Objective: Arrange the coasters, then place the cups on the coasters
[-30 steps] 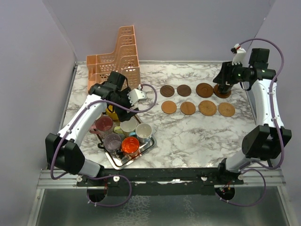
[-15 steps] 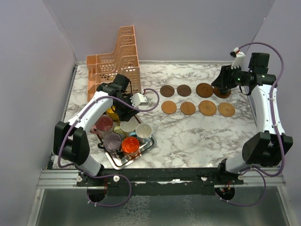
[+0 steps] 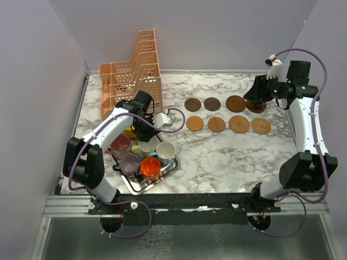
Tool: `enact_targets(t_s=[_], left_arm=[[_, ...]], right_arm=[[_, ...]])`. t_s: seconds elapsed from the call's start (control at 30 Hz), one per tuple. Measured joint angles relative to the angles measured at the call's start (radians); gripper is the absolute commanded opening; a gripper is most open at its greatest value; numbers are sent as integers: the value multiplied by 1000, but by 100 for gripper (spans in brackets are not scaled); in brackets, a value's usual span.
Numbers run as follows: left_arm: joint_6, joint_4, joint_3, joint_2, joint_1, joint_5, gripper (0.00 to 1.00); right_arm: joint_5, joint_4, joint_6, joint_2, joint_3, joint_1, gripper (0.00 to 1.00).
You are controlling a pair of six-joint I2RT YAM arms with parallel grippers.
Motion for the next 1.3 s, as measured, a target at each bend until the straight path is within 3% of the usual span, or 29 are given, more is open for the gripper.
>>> enact_targets(t_s=[0.37,0.67,0.8,1.03,1.3], left_arm=[[6,14,16,9,-6,-32,0],[4,-42,183,41,-6,-83,0],[-37,-64,301,44,-10,-100,0],[-227,-63,609,135,-30,-94,0],[-481,59,854,348,-213,-160,0]], right_arm=[[-5,0,0,0,0,0,56],[-5,19,-7,0,0,21,56],[10,55,-8,0,0,93,56],[46,198,46,0,0,221,55],[78,357,165,-6,-15,281,54]])
